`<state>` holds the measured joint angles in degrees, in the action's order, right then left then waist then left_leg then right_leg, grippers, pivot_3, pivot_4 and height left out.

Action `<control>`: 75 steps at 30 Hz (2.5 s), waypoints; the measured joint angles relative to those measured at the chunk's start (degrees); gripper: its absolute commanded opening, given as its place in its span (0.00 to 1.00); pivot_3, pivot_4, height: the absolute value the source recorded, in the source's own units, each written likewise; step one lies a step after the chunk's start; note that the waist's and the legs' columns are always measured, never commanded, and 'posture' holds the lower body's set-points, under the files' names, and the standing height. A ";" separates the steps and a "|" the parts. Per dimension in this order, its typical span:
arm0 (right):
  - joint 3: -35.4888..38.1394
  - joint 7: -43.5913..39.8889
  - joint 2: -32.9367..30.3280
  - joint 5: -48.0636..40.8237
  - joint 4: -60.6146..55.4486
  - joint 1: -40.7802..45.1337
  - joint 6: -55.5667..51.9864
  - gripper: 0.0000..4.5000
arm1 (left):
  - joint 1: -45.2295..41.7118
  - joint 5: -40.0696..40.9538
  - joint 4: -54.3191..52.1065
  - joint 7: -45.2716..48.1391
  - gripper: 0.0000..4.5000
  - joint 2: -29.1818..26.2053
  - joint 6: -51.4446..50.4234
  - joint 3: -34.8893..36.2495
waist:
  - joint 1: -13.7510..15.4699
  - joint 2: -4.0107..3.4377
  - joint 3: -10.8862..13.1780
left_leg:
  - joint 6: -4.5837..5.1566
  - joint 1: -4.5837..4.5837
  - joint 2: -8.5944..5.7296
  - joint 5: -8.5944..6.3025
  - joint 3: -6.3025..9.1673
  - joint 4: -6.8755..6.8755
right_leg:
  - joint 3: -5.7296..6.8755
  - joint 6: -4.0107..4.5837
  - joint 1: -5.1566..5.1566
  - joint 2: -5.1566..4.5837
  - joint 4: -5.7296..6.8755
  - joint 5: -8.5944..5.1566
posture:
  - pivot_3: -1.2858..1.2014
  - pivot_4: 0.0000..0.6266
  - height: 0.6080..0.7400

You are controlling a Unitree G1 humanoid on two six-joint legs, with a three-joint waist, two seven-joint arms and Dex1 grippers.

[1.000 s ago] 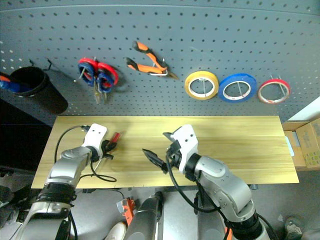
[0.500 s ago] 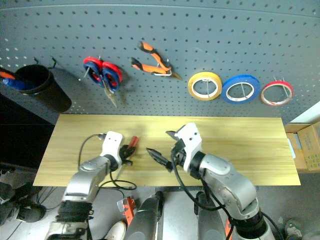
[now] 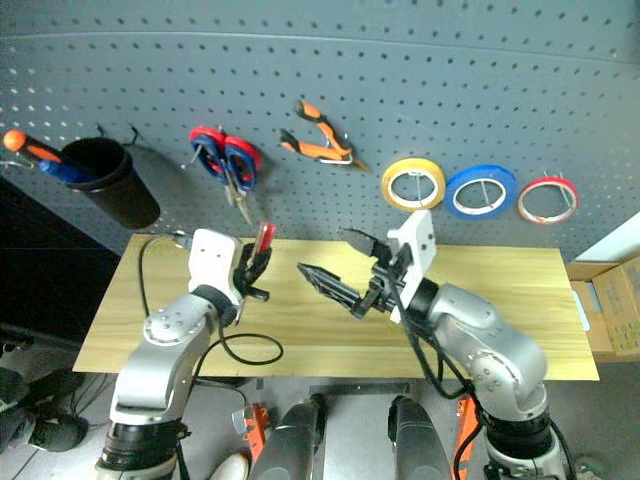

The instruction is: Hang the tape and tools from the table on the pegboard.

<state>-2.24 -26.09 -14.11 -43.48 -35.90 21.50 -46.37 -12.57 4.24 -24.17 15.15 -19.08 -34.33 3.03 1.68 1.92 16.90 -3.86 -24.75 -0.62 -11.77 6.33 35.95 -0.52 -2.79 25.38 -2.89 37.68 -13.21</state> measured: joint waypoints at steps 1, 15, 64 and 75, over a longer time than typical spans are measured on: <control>0.80 -0.06 -0.28 -1.75 0.00 0.66 -0.41 1.00 | -0.15 0.10 -1.55 0.01 0.18 -0.12 -0.03 0.05 | 0.06 0.01 -0.28 | -0.01 0.00 -0.10 0.01 0.00 0.03 | 0.01 0.02 -0.01 0.04 0.00 0.04 | 0.60 0.26 1.00; 5.38 7.64 3.47 -12.16 5.57 13.56 -0.84 1.00 | -17.02 1.10 -9.98 -2.11 0.18 -1.62 -0.07 3.16 | 1.71 0.04 -3.32 | -0.46 0.39 0.33 0.34 0.00 0.07 | -0.09 0.20 -0.25 0.83 0.10 0.34 | 0.62 0.15 1.00; 0.44 10.03 10.09 0.22 13.17 17.77 9.65 1.00 | -38.34 1.77 53.80 -7.13 0.35 -13.13 38.68 16.32 | 1.41 0.15 -5.33 | -0.38 1.30 0.34 0.41 -0.08 0.02 | -0.22 0.48 -1.06 0.89 0.21 0.59 | 0.60 0.20 1.00; 0.46 10.10 9.75 0.68 13.14 17.33 9.60 1.00 | -36.73 2.54 52.29 -8.51 1.00 -11.80 38.16 16.43 | 1.20 0.15 -5.33 | -0.37 1.39 0.35 0.41 -0.09 0.02 | -0.24 0.48 -1.14 0.90 0.22 0.59 | 0.60 0.22 1.00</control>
<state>-1.78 -15.99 -4.37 -42.80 -22.76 38.83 -36.78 -49.30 6.78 28.12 6.64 -30.88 3.82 19.47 2.87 2.07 11.57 -4.23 -23.36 -0.27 -11.36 6.24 35.97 -0.76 -2.31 24.25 -1.99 37.90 -12.62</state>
